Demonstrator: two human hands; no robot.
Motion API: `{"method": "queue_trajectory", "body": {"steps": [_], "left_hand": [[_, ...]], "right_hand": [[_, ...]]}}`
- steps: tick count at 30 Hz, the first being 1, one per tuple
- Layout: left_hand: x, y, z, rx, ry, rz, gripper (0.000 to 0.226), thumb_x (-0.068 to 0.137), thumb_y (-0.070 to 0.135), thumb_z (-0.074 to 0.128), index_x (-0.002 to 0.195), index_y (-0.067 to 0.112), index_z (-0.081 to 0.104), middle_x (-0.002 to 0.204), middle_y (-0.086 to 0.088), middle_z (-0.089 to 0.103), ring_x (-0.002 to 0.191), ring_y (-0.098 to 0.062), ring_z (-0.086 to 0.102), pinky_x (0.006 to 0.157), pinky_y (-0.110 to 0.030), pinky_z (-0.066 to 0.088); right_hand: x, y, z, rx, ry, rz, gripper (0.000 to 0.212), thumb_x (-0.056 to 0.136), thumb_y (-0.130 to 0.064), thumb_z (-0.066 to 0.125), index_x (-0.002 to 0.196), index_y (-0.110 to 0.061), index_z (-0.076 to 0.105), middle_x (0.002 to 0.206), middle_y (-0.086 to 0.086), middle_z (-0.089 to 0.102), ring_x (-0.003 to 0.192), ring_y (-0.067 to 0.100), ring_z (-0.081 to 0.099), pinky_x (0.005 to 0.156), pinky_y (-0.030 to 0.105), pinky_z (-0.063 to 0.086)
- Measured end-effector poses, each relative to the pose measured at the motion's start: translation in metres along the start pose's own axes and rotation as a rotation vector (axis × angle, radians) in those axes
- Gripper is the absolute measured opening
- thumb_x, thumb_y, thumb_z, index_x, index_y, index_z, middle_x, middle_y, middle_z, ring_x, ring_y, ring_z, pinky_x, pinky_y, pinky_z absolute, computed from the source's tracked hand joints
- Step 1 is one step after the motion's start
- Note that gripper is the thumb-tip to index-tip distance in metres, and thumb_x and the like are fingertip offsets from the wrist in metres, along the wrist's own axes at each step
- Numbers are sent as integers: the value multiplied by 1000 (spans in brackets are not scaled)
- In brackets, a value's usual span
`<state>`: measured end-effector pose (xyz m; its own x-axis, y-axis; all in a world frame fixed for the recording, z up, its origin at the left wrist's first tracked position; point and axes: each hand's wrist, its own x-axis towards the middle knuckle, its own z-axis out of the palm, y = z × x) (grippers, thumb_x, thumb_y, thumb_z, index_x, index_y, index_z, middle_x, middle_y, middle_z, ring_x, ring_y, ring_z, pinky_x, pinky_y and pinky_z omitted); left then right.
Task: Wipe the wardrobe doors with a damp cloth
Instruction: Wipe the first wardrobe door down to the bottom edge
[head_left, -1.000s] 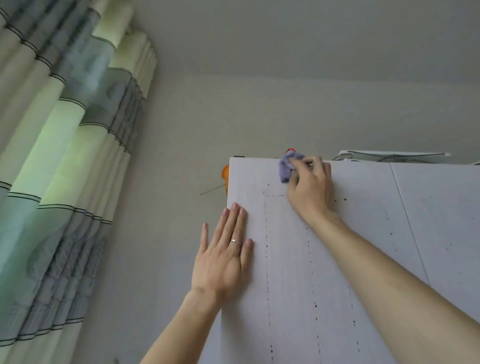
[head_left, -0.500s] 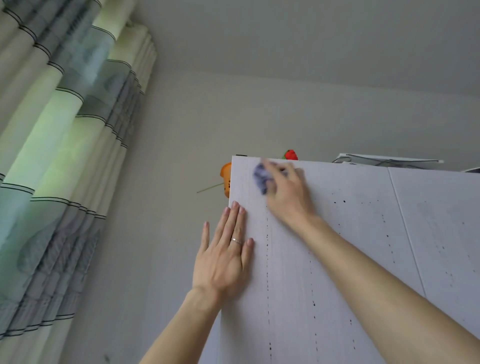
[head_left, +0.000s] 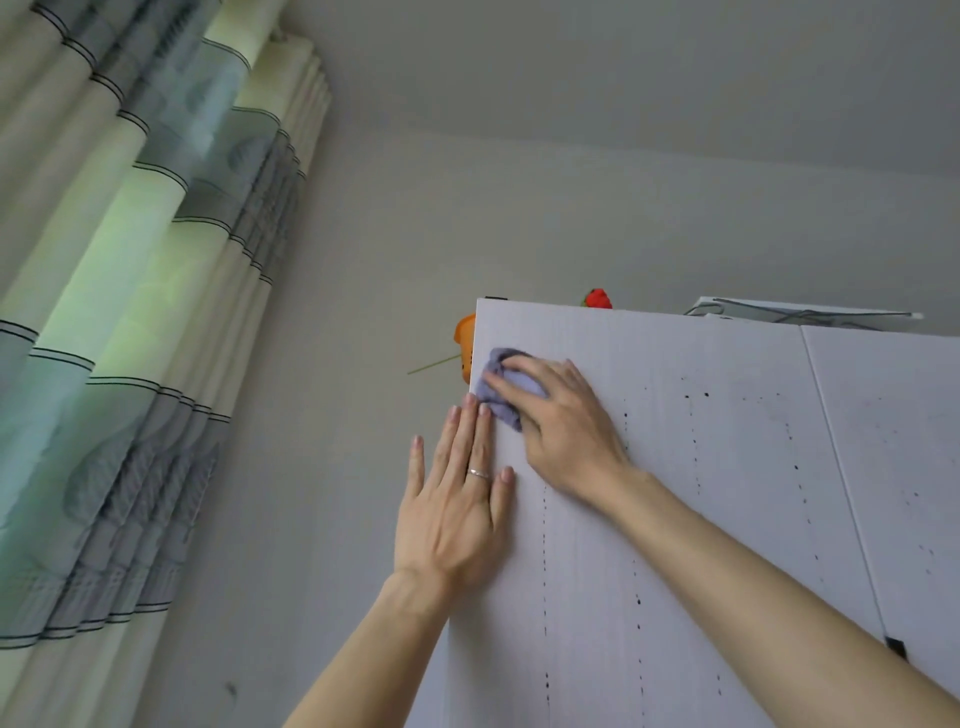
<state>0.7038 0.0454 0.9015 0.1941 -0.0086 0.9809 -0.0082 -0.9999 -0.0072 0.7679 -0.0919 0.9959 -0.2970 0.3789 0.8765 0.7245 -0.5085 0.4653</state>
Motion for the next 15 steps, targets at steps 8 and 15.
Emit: {"method": "queue_trajectory", "body": {"steps": [8,15], "left_hand": [[-1,-3,0,8,-2,-20,67,94,54,-7,154,28,-23,159,18,-30,144,2,-32,120,-37,-18],[0,-4,0,19,1,-22,67,97,54,0,156,28,-15,162,17,-23,146,2,-26,121,-38,-15]], "right_hand": [[24,47,-35,-55,92,509,61,97,-3,41,153,-25,37,164,1,23,153,18,15,121,31,4],[-42,49,-42,-68,-107,24,54,94,-11,42,146,-24,50,155,10,42,145,26,32,118,29,12]]}}
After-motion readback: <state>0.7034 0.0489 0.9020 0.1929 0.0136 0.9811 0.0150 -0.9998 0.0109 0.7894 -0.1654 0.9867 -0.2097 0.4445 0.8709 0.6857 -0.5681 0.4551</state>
